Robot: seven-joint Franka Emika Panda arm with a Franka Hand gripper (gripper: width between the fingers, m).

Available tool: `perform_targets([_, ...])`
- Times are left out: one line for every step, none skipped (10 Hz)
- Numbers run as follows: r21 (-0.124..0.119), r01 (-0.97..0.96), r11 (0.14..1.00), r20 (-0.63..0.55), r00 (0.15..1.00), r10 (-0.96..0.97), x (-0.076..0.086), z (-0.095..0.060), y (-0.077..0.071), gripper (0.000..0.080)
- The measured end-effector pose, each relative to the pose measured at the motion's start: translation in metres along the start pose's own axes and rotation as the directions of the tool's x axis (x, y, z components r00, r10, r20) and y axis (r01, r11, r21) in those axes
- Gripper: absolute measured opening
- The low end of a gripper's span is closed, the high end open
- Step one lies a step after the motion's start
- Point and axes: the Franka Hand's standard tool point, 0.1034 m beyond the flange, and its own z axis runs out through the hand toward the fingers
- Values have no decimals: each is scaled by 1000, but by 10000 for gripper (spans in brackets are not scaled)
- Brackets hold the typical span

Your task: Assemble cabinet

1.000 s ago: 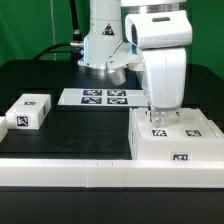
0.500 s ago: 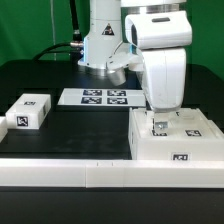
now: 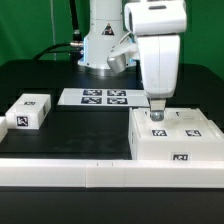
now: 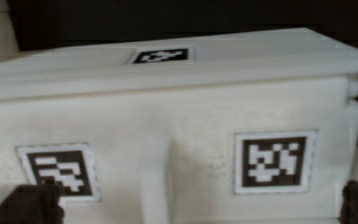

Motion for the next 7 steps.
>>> perform_targets([-2,-68,998,2,998,68,6,-1,-11,797])
perform_targets([11,-68,998,6,998,68,5,2,-13,797])
perform_targets([12,-75,997,7,997,75,5,2,-12,797])
perform_targets([12,-88,996,7,996,88,5,2,-13,797])
perform_targets([12,-95,995,7,996,95,5,3,-13,797])
perform_targets([13,-181,983,7,983,181,5,3,-13,797])
perform_targets([12,-217,976,7,976,216,6,3,-13,797])
